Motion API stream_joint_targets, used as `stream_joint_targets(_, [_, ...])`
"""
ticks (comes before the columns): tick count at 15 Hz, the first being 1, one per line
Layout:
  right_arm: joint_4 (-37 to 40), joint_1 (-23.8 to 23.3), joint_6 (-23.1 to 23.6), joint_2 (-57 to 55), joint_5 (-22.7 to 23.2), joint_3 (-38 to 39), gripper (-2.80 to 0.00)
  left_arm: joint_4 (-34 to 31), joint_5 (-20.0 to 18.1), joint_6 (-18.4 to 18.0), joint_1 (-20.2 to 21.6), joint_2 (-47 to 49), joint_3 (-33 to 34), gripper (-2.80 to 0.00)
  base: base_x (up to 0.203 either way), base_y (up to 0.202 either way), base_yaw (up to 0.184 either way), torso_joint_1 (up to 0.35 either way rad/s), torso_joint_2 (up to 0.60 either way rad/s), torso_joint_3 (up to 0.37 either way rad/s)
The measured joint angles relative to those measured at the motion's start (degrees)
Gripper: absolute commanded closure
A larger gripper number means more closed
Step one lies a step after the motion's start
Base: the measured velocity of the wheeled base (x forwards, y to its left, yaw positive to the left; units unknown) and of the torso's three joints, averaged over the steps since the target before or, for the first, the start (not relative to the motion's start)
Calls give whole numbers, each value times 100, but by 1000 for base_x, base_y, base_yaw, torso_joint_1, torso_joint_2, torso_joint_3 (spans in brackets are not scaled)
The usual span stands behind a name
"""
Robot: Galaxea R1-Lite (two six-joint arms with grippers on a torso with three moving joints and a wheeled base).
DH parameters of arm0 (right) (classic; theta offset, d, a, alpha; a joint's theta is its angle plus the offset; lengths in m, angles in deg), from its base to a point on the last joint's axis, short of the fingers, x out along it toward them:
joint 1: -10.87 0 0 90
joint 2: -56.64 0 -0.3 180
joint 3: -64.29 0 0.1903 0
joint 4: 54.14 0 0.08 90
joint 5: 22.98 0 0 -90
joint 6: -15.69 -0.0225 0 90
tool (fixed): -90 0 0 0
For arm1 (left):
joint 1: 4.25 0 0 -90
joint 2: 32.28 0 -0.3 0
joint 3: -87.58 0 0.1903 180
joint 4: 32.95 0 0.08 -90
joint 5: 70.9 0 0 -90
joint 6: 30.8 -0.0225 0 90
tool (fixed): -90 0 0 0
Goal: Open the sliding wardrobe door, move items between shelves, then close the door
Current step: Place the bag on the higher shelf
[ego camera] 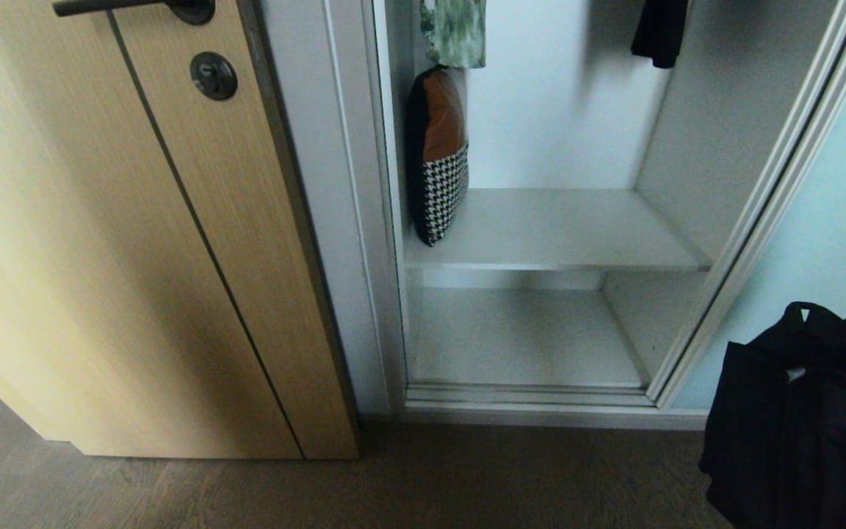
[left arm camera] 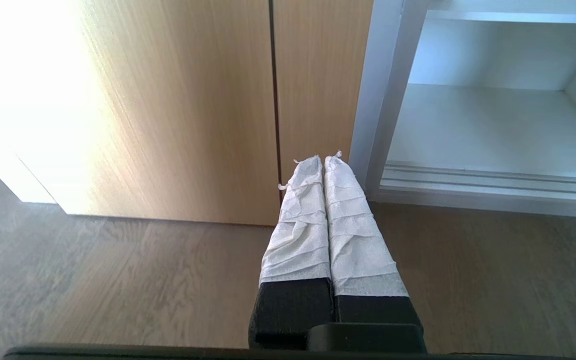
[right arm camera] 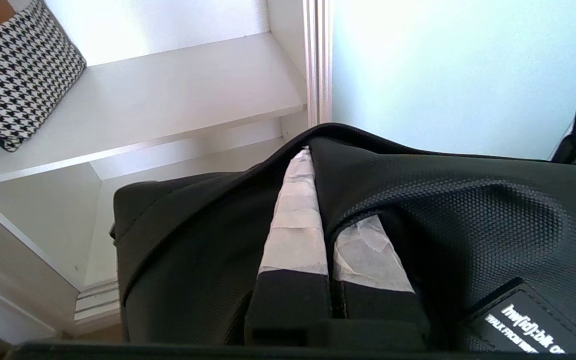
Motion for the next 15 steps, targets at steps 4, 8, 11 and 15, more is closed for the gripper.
stream_joint_targets(4, [133, 8, 3, 19, 27, 21, 0, -2, 0, -21, 2, 0, 0, 0, 0, 0, 0, 1, 0, 8])
stream_joint_targets(8, [158, 13, 4, 50, 46, 21, 0, -1, 6, -7, 5, 0, 2, 0, 0, 0, 0, 0, 0, 0])
stream_joint_targets(11, [155, 17, 9, 55, 44, 2, 0, 0, 9, 0, 5, 2, 2, 0, 0, 0, 0, 0, 0, 0])
stream_joint_targets(15, [161, 17, 9, 55, 44, 2, 0, -3, 9, 2, -2, 2, 2, 0, 0, 0, 0, 0, 0, 0])
